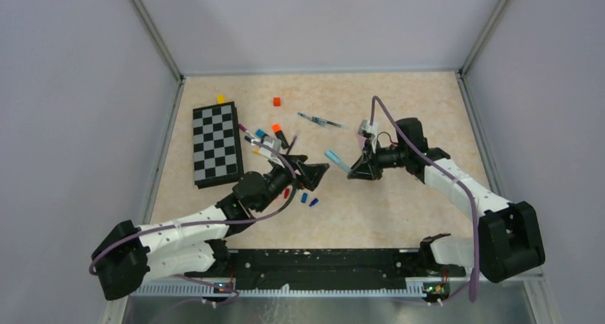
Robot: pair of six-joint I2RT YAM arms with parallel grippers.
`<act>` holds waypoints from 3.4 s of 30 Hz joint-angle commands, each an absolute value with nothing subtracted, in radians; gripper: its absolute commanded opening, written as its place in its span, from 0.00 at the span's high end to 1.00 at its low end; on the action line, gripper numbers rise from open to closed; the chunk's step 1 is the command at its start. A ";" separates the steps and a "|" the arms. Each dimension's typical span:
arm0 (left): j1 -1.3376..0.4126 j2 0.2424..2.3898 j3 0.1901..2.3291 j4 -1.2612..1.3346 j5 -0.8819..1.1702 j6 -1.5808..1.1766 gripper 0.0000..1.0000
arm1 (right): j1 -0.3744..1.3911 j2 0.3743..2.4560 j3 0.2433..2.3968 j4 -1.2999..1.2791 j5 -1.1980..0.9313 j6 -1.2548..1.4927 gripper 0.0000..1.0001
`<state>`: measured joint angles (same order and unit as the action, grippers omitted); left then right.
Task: Open the pen caps
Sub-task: Pick up the pen from the center of the board, then open the pen cap from the pen.
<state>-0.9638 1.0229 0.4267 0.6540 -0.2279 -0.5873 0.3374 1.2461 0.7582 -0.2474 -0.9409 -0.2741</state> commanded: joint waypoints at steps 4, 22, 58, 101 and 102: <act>-0.828 0.995 0.386 0.794 0.147 -0.566 0.02 | 0.342 1.271 0.828 -0.408 -1.159 -0.468 1.00; -0.779 1.227 0.329 1.223 0.350 -0.674 0.17 | 0.343 1.319 0.848 -0.445 -1.318 -0.464 1.00; -0.764 1.510 0.388 1.655 0.549 -0.827 0.59 | 0.353 1.358 0.852 -0.447 -1.357 -0.446 1.00; -0.834 1.542 0.467 1.436 0.433 -0.743 1.00 | 0.368 1.322 0.845 -0.399 -1.302 -0.382 0.43; -0.835 1.541 0.469 1.432 0.427 -0.737 1.00 | 0.370 1.323 0.844 -0.399 -1.301 -0.381 0.45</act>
